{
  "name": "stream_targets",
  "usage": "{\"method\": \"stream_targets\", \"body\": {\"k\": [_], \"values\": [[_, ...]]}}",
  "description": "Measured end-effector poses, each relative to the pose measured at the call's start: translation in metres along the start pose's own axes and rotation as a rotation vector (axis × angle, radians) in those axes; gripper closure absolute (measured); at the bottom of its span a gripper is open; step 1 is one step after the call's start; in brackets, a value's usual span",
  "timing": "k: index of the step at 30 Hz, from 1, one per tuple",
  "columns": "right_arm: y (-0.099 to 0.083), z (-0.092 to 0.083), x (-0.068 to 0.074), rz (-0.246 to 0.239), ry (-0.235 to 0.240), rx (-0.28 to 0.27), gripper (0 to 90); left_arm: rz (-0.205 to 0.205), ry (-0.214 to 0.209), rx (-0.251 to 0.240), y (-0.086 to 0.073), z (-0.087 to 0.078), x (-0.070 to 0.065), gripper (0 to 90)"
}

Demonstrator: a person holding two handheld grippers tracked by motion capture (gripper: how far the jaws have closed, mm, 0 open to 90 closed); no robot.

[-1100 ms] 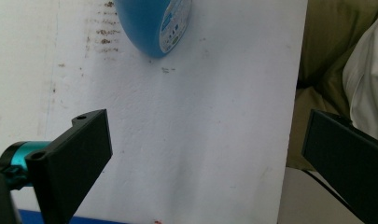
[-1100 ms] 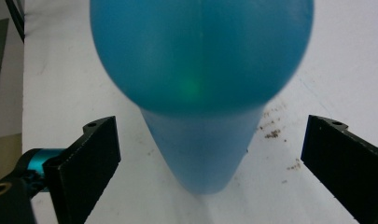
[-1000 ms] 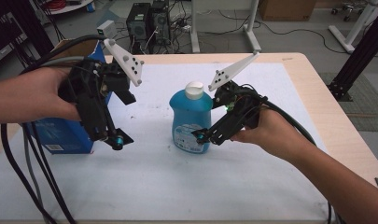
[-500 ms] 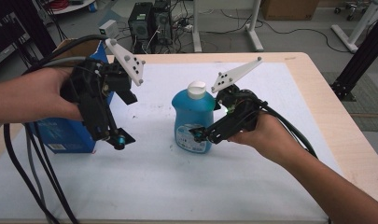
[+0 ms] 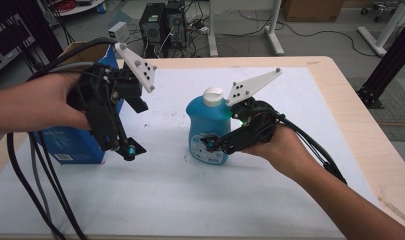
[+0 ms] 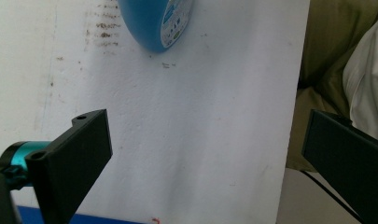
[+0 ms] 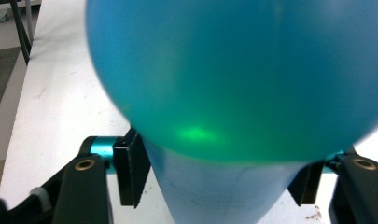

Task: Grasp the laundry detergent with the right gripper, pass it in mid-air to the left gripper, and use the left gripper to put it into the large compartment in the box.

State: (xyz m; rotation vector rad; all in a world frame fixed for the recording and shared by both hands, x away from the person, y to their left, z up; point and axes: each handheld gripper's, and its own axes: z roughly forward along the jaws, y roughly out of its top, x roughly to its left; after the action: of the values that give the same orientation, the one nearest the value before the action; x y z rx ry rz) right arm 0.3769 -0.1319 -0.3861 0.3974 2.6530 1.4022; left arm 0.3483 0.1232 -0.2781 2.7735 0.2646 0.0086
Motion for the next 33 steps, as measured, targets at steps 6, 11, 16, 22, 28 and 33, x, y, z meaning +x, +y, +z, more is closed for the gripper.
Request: {"method": "stream_targets", "body": {"k": [6,11,16,22,28,33], "values": [[0.000,-0.001,-0.001,-0.005,-0.001,-0.018,39.7,0.000,0.000,-0.002,0.000,0.000,0.000,1.6],[-0.003,0.001,-0.001,-0.005,-0.003,-0.032,43.4,-0.002,-0.001,-0.003,-0.001,0.000,0.000,1.6],[-0.006,0.000,0.001,-0.011,-0.014,-0.055,45.8,-0.005,-0.002,-0.003,-0.001,0.000,0.000,1.6],[-0.005,0.000,0.003,-0.033,-0.027,-0.053,47.1,0.000,-0.002,-0.018,0.002,-0.002,-0.001,1.6],[0.002,-0.004,0.003,-0.049,-0.003,-0.028,46.9,0.007,0.006,-0.029,0.008,-0.013,0.000,1.6],[0.015,-0.014,0.002,-0.059,0.032,-0.033,46.7,0.018,0.014,-0.043,0.016,-0.020,0.000,1.6]]}}
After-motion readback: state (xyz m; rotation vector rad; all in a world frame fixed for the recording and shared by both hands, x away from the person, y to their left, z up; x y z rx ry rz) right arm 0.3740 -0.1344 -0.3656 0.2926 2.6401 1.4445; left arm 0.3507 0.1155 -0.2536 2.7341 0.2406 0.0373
